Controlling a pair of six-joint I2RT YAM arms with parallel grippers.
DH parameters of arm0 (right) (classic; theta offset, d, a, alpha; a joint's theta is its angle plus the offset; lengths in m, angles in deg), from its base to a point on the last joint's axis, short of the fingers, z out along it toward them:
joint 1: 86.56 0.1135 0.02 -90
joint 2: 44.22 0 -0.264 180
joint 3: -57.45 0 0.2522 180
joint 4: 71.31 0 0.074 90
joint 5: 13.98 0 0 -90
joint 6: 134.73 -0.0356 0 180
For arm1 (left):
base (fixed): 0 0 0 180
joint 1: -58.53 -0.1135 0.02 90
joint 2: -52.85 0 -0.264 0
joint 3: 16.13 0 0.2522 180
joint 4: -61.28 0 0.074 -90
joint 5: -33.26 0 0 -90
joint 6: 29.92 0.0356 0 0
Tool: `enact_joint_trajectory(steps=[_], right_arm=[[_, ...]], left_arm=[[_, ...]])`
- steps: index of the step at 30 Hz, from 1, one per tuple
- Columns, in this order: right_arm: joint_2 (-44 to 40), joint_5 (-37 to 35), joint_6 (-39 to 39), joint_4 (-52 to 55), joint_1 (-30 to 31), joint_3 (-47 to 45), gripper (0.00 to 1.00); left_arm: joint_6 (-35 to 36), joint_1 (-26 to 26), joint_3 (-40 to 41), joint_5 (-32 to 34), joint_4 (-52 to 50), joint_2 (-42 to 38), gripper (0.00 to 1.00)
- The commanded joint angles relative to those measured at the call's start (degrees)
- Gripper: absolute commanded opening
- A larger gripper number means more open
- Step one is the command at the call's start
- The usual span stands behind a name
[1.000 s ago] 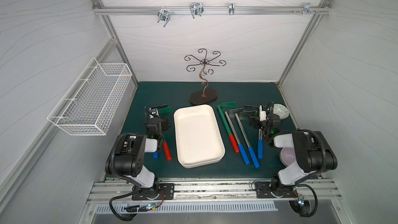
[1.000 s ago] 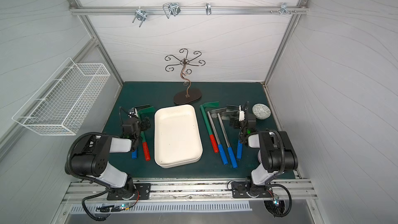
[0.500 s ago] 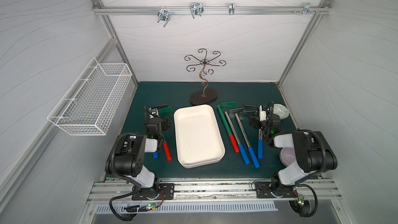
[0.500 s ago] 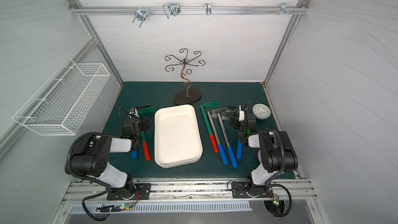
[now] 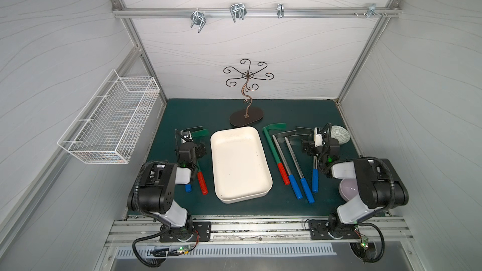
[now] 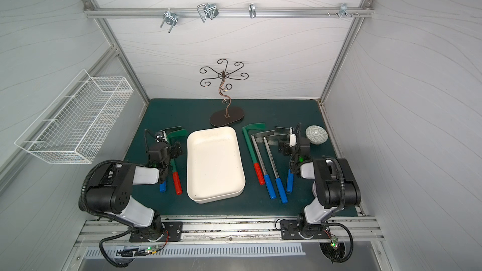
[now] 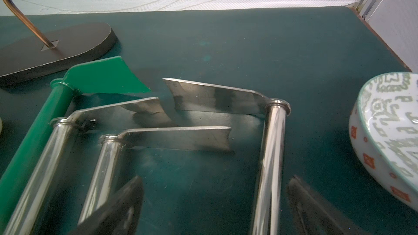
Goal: Put the small hoe into the storage box
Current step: Pick up the hoe from the center of the board.
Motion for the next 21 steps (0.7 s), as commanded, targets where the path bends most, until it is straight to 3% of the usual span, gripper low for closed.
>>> enact_joint_trajectory(steps=[1,2,4,5,8,9,12,16,21], right_arm=[[0.0,0.2,1.2,-0.7,-0.2,0.7,0.99],[0.1,0.0,1.1,-0.4,-0.3,0.9,0.99],[-0.4,-1.5,1.0,-1.2,0.1,0.3,0.99],[-2.3,-5.8,0.6,-0.3,1.2,0.5,0.99],[-10.8,-13.3,-0.9,17.4,3.4,7.0,0.99],[-13.2,-16.6,-7.6,27.2,3.4,10.7,0.99],[-16.9,-14.3,-17.4,42.1,4.0,17.9,0.99],[-17.4,-19.9,-17.7,53.5,11.0,26.6,0.99],[-14.7,-16.0,-22.6,72.8,16.2,38.8,0.99]], left_arm=[[0.2,-0.2,-1.6,-0.3,2.4,-1.1,0.98],[0.3,-0.2,-2.1,0.8,2.9,-1.6,0.97],[0.2,0.0,-6.0,1.0,-8.6,-6.3,0.97],[0.2,0.1,-9.0,1.0,-15.8,-8.8,0.96],[-0.7,0.1,-15.7,0.1,-31.1,-15.0,0.90],[-1.3,0.1,-17.4,-0.9,-35.2,-16.8,0.86],[-4.6,0.1,-23.3,-1.3,-48.5,-20.4,0.80],[-8.2,0.1,-31.9,-0.7,-66.9,-21.7,0.62],[-14.1,0.1,-36.8,-0.6,-81.5,-22.6,0.65]])
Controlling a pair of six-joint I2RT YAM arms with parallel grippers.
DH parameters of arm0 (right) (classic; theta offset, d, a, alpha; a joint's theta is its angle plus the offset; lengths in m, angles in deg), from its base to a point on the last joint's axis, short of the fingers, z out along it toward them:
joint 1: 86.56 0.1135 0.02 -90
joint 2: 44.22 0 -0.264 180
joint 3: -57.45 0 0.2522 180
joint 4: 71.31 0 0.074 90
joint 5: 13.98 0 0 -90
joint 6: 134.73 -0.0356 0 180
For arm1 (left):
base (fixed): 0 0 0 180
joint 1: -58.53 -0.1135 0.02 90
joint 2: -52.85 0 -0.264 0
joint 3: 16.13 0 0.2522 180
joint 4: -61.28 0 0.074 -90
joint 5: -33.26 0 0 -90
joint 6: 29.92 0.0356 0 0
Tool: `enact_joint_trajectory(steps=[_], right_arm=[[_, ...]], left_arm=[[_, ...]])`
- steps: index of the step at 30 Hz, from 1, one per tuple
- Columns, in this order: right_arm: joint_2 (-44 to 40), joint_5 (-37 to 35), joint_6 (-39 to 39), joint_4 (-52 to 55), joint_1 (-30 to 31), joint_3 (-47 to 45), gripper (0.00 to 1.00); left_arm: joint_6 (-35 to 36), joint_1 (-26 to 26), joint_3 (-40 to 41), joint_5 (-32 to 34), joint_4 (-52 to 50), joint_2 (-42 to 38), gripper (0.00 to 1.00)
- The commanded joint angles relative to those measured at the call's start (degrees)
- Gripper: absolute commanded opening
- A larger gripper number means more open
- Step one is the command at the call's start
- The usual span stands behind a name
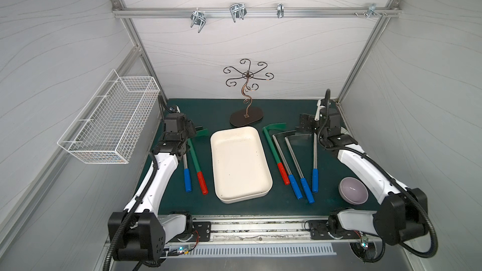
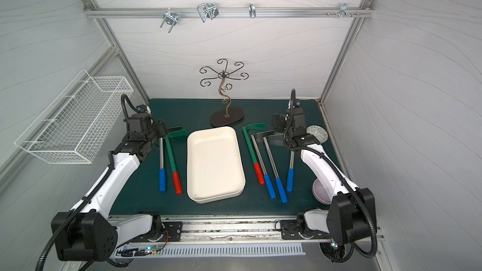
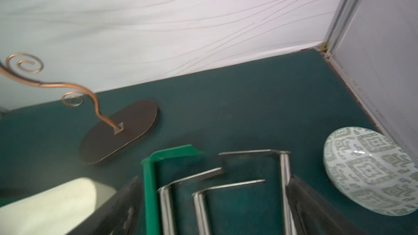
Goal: Put the small hoe into the storage box
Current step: Pick up the hoe from the center of the board.
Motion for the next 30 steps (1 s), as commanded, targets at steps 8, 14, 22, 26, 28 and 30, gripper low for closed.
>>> enact_joint_trajectory(steps=[8,14,22,26,28,30], right_arm=[[-2.7,3.8,-3.7,28.4,11.1,6.1,0.98],[-5.6,3.5,-2.3,31.3,11.3,3.3,0.96],[-6.8,9.3,-2.7,31.4,8.2,1.0,0.93],[-6.3,11.8,-2.8,31.8,8.2,2.0,0.93],[-6.0,12.7,-2.8,32.0,8.2,2.3,0.94],[-5.8,13.6,-2.9,31.8,8.2,2.3,0.93]], left_arm=[[-4.2,0.0,-2.2,-1.3,-24.6,1.7,0.60],[-6.2,0.0,-3.1,-4.7,-25.9,7.7,0.60],[-8.5,-0.1,-2.9,-4.8,-23.5,14.0,0.59],[-8.8,-0.6,-3.5,-4.4,-22.0,18.1,0.57],[-8.9,-1.1,-4.0,-4.8,-21.2,20.7,0.56],[-8.9,-1.4,-4.7,-5.8,-20.0,23.3,0.55]])
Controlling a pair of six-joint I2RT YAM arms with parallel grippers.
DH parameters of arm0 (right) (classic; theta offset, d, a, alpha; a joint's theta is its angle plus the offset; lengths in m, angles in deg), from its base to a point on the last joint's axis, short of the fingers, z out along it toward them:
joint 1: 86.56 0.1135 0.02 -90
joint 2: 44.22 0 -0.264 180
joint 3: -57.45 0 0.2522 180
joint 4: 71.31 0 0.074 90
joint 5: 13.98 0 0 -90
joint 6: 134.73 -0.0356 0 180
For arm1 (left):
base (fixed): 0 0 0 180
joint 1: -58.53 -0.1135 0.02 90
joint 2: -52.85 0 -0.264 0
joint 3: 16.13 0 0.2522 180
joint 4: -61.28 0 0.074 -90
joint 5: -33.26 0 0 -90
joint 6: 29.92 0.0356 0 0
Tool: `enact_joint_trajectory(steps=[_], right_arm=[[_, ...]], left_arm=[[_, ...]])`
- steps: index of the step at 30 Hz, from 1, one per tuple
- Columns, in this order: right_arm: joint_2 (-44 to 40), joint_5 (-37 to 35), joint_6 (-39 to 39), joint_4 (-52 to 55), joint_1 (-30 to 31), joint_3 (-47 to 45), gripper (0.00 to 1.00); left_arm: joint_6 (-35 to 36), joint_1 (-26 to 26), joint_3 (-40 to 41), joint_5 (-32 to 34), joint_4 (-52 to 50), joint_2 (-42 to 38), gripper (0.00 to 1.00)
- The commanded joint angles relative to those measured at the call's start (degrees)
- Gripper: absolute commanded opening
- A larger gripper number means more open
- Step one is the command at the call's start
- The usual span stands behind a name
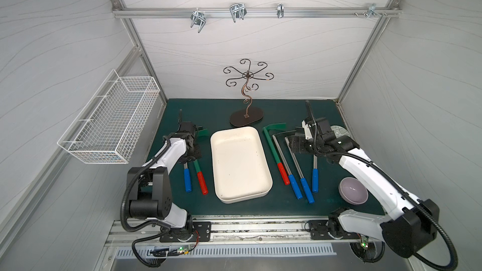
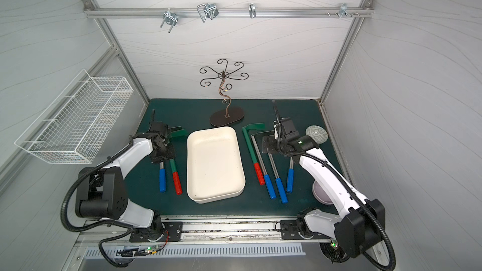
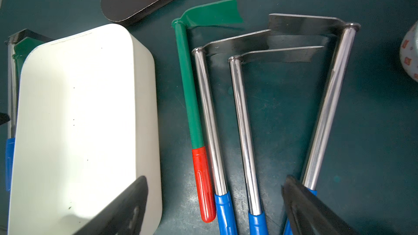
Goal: Put the small hoe into the storage box
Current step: Pick up the hoe from the center of the board.
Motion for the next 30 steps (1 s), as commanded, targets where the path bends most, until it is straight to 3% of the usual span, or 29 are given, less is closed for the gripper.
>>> enact_joint_trajectory(steps=[1,11,15,21,30], right_arm=[[0.0,2.8,-0.3,1.7,0.0,1.2,0.93],[-0.5,4.0,-0.2,1.3,0.0,0.3,0.93],[-0.4,4.2,-0.3,1.4,0.0,0.2,0.93],[-0.5,4.0,-0.3,1.6,0.1,0.6,0.94],[-2.8,2.9,0.4,2.9,0.2,1.6,0.94]], left_arm=[[-1.4,-0.7,-3.3,-0.9,3.1,3.6,0.54],[-1.0,-0.9,-7.9,-0.8,4.2,14.5,0.47],[-0.8,-1.0,-9.1,-0.9,3.9,17.2,0.36],[-0.2,-1.0,-9.2,-1.5,3.6,16.6,0.27],[1.4,-0.9,-10.9,-1.8,-0.9,11.5,0.00]])
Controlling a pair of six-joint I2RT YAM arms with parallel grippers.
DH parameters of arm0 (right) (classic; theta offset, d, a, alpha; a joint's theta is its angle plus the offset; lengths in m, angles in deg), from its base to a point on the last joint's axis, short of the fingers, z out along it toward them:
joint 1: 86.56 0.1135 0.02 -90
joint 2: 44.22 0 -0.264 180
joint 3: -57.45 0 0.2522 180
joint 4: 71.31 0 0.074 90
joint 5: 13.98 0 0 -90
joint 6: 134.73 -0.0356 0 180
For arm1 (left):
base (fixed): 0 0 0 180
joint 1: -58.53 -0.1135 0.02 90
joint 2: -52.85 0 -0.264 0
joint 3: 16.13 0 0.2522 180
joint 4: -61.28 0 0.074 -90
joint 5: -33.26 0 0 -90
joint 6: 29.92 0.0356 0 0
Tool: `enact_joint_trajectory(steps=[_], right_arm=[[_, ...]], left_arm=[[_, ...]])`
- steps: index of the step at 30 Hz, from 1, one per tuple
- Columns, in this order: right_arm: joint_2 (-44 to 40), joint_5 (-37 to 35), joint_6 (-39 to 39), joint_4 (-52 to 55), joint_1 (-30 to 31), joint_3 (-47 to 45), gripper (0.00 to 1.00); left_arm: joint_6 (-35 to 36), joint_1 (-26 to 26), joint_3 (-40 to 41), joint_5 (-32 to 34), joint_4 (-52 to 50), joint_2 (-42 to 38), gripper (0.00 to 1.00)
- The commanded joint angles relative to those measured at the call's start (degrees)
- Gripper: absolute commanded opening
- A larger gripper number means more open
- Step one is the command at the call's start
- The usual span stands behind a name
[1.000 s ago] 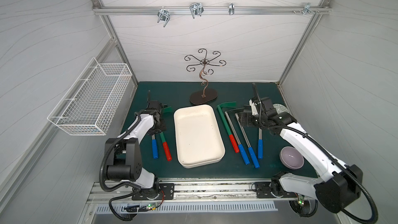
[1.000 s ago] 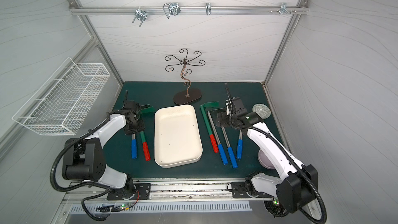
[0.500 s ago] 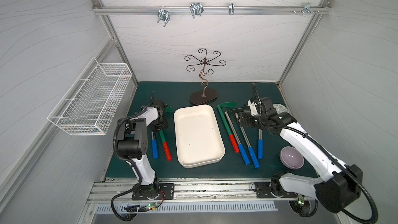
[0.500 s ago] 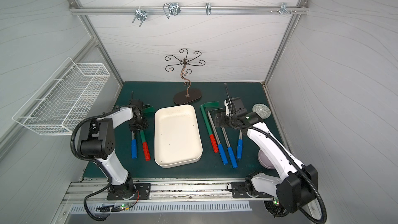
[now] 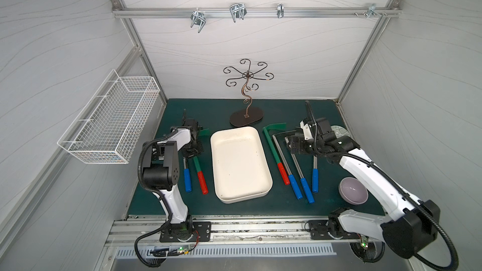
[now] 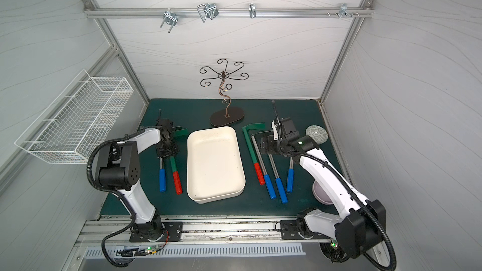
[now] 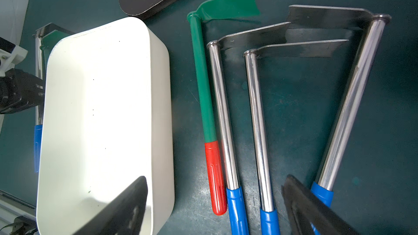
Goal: Put the small hoe into the storage box
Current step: Pick up the hoe from the center of the board.
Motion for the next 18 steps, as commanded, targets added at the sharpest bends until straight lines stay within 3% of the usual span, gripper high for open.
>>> enact_joint_trajectory(steps=[1,6,10,18], right_arm=[[-2.4,-1.1,0.5,2.8,0.1,1.9,0.94],[-3.8,-4.3,-0.6,4.8,0.3,3.1,0.97],[-4.5,-6.7,-2.1,6.8,0.4,4.1,0.98],[-4.6,-7.3,-3.6,8.3,0.4,4.6,0.99]], left_arm=[[0.7,-0.1,-3.1,-0.9,-4.2,-5.9,0.00],[-1.3,0.4,-5.6,-3.2,-11.0,-14.9,0.00],[-4.2,2.7,-8.9,-1.5,-17.4,-21.6,0.00],[-11.7,14.3,-18.0,3.3,-26.9,-24.6,0.00]])
